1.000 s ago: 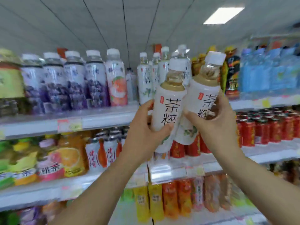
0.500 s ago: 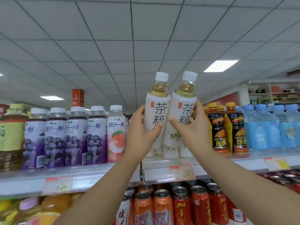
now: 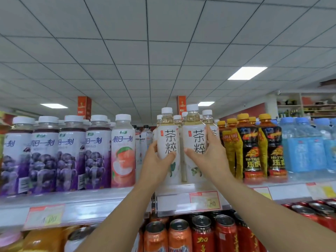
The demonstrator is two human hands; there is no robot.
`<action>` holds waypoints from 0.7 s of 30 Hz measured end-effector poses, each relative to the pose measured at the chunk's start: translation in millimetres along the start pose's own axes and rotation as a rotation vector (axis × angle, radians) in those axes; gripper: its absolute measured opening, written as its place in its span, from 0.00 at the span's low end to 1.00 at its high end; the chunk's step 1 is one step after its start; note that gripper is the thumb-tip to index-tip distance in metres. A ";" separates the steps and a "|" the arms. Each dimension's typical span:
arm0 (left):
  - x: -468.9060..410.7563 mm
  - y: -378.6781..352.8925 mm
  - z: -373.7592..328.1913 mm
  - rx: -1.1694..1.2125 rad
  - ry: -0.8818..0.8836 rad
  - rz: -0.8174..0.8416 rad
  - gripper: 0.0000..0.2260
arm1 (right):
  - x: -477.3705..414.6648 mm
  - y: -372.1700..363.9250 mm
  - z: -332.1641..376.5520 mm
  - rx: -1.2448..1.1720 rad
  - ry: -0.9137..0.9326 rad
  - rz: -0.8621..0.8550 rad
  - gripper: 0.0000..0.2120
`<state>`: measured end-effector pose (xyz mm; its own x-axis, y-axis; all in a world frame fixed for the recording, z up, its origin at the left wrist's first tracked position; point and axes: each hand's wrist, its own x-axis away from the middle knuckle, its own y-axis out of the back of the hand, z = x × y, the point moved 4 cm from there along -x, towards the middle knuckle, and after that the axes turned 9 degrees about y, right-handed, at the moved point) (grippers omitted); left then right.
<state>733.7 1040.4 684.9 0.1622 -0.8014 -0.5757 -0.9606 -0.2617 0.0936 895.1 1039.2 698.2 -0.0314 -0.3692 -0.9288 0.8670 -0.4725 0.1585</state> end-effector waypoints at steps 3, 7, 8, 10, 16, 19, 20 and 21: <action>-7.1 -1.7 2.5 -0.060 -0.006 0.025 0.30 | -1.9 -1.2 -4.9 0.088 -0.024 0.030 0.41; -11.7 -8.2 4.7 -0.300 -0.098 0.011 0.35 | 3.1 -2.8 -2.0 0.228 0.024 0.119 0.44; -12.1 -10.0 3.9 -0.381 -0.130 -0.006 0.34 | 4.2 -2.7 -1.1 0.254 0.040 0.136 0.44; -12.4 -13.0 1.7 -0.557 -0.174 -0.035 0.32 | 6.5 -1.3 -0.4 0.285 0.065 0.159 0.44; -12.4 -15.3 0.3 -0.813 -0.117 -0.026 0.33 | 22.9 1.5 -0.5 0.428 0.106 0.301 0.42; 11.2 -14.4 -7.5 -0.767 -0.175 -0.069 0.26 | 37.8 10.4 1.7 0.480 0.078 0.308 0.36; 23.9 -13.2 -11.3 -0.735 -0.267 -0.113 0.23 | 45.2 14.6 4.6 0.471 0.091 0.288 0.32; 38.6 -11.8 -13.3 -0.688 -0.365 -0.151 0.20 | 54.1 18.9 9.2 0.443 0.124 0.253 0.29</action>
<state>754.3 1005.4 672.3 0.0813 -0.5348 -0.8410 -0.5597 -0.7227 0.4055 905.2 1002.9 654.1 0.2338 -0.4309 -0.8716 0.5454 -0.6840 0.4845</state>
